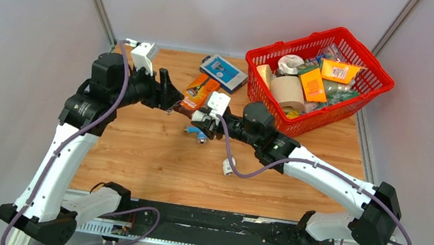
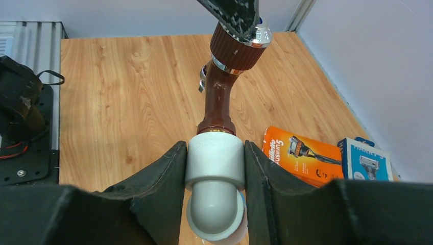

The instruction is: Install the water faucets

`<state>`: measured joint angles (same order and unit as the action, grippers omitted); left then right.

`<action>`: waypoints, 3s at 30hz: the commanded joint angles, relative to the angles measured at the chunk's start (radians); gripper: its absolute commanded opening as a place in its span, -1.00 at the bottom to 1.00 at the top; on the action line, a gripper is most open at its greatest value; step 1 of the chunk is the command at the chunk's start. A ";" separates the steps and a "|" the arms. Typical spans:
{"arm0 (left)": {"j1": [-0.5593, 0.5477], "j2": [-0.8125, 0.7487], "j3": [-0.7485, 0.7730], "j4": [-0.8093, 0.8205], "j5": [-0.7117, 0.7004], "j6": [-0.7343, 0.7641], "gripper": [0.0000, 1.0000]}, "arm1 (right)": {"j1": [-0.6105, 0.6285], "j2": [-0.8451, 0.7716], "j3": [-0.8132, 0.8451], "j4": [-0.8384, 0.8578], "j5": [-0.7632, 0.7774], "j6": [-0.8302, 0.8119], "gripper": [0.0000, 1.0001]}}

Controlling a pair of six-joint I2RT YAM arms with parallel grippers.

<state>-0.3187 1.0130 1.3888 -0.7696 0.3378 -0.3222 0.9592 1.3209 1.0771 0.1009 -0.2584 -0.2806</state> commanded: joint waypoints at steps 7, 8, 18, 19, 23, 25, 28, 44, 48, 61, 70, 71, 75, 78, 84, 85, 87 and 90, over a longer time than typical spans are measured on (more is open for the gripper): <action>-0.028 0.085 0.007 -0.014 -0.036 0.044 0.49 | 0.046 0.020 0.075 0.028 0.120 -0.088 -1.00; -0.028 0.088 0.004 -0.010 -0.042 0.045 0.48 | 0.046 0.020 0.073 0.028 0.125 -0.089 -1.00; -0.057 -0.022 -0.124 0.142 -0.010 0.051 -1.00 | 0.043 -0.006 0.035 0.083 0.159 0.061 -1.00; -0.060 -0.057 -0.145 0.183 -0.005 0.046 -1.00 | 0.039 -0.020 0.020 0.104 0.163 0.110 -1.00; -0.060 -0.202 -0.290 0.389 -0.013 -0.009 -0.99 | -0.022 -0.074 -0.049 0.238 0.153 0.380 -1.00; -0.062 -0.293 -0.393 0.547 -0.022 -0.070 -1.00 | -0.060 -0.101 -0.091 0.305 0.145 0.528 -1.00; -0.079 -0.427 -0.588 0.859 -0.039 -0.135 -1.00 | -0.111 -0.133 -0.167 0.402 0.145 0.780 -1.00; -0.155 -0.565 -0.794 0.988 -0.178 -0.113 0.07 | -0.166 -0.063 -0.178 0.425 0.061 0.927 -1.00; -0.155 -0.535 -0.682 0.775 -0.304 -0.351 0.48 | -0.175 -0.065 -0.178 0.430 0.030 0.750 -1.00; -0.154 -0.429 -0.750 0.758 -0.335 -0.796 0.68 | -0.186 -0.092 -0.284 0.707 -0.004 0.558 -1.00; -0.152 -0.378 -0.764 0.831 -0.304 -0.917 0.68 | -0.186 -0.077 -0.293 0.793 -0.059 0.561 -1.00; -0.152 -0.370 -0.774 0.857 -0.296 -0.943 0.68 | -0.186 -0.074 -0.293 0.799 -0.067 0.561 -1.00; -0.154 -0.355 -0.806 0.953 -0.272 -1.040 0.68 | -0.185 -0.066 -0.296 0.827 -0.099 0.564 -1.00; -0.154 -0.340 -0.814 0.995 -0.260 -1.080 0.66 | -0.185 -0.065 -0.305 0.858 -0.126 0.567 -1.00; -0.152 -0.303 -0.835 1.116 -0.241 -1.175 0.51 | -0.181 -0.055 -0.316 0.896 -0.153 0.578 -1.00; -0.154 -0.300 -0.837 1.124 -0.238 -1.183 0.47 | -0.180 -0.054 -0.315 0.895 -0.151 0.583 -1.00; -0.154 -0.295 -0.846 1.161 -0.238 -1.187 0.32 | -0.181 -0.052 -0.318 0.898 -0.148 0.603 -1.00; -0.152 -0.297 -0.885 1.265 -0.238 -1.180 -0.13 | -0.181 -0.051 -0.319 0.901 -0.134 0.665 -1.00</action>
<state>-0.4717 0.7185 0.5362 0.3008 0.0868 -1.4750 0.7712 1.2713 0.7525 0.9112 -0.3664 0.2874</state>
